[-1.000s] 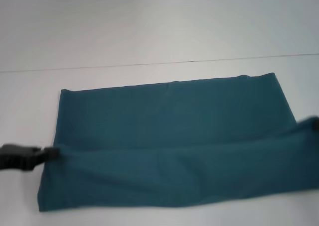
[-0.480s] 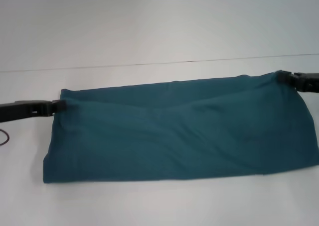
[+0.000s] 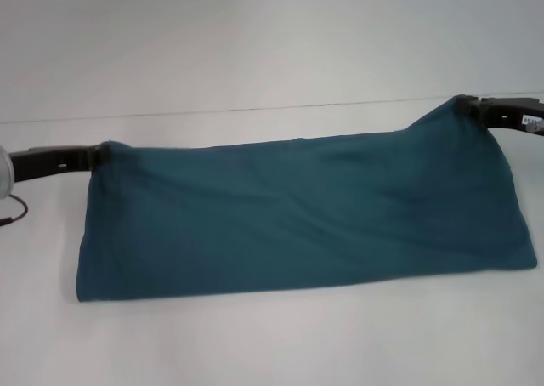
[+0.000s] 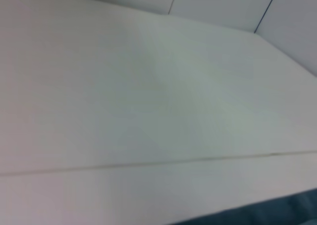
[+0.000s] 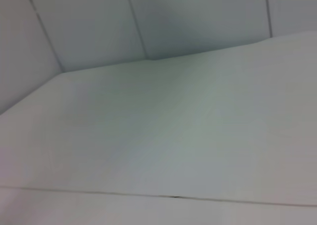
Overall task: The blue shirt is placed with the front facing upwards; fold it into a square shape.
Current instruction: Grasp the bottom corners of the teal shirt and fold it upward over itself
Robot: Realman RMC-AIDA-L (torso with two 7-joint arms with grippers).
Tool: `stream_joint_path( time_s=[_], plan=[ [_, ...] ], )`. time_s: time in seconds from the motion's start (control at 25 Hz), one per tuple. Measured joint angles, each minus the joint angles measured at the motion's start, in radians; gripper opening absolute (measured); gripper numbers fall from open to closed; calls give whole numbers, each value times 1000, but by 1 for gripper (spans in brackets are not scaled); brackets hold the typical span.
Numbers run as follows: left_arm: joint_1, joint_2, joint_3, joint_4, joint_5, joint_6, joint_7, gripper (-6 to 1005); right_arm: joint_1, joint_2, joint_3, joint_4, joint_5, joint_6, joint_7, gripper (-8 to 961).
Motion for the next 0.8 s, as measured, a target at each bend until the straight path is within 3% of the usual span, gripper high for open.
stream_joint_path(
  time_s=[0.8],
  plan=[
    [-33,1,115,-17,-117,-155,7,105,49,8,-14,35,2,153,-19,89]
  ],
)
